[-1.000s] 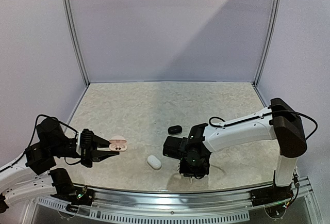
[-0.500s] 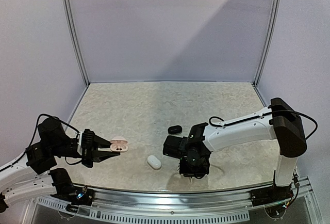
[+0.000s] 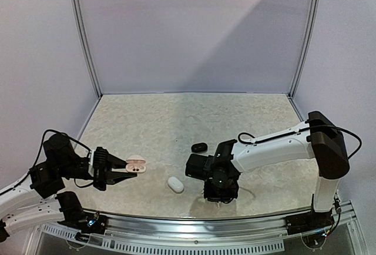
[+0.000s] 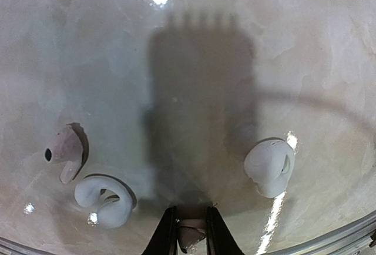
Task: Insert the wireless bluetooth earbuds into the charging case
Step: Insert the right earbud into the right side groove of the charging case.
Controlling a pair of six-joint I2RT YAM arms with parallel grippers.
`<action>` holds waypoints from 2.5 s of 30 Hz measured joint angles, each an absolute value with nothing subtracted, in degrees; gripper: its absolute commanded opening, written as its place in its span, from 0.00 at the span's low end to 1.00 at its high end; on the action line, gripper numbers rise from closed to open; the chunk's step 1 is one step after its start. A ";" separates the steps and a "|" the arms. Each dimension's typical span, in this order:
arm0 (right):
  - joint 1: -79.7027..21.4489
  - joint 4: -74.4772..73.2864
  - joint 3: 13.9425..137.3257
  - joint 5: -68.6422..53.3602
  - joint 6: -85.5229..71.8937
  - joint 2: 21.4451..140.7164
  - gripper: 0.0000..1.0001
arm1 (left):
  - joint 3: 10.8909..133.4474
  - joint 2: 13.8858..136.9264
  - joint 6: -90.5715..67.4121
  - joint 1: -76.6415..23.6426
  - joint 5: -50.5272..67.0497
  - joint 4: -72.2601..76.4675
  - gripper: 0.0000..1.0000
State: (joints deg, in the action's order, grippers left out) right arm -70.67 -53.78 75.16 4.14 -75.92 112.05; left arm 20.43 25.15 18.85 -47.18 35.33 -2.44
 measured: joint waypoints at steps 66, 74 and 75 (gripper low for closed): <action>-81.01 -11.55 119.68 34.76 -13.10 112.40 0.00 | 27.59 36.84 10.94 -47.13 4.60 27.24 0.00; -80.40 -11.33 119.68 33.45 -13.26 112.62 0.00 | 28.12 37.15 11.07 -47.13 5.56 26.89 0.00; -80.27 -11.27 119.68 33.32 -13.37 112.62 0.00 | 28.14 37.17 11.09 -47.13 5.54 26.89 0.00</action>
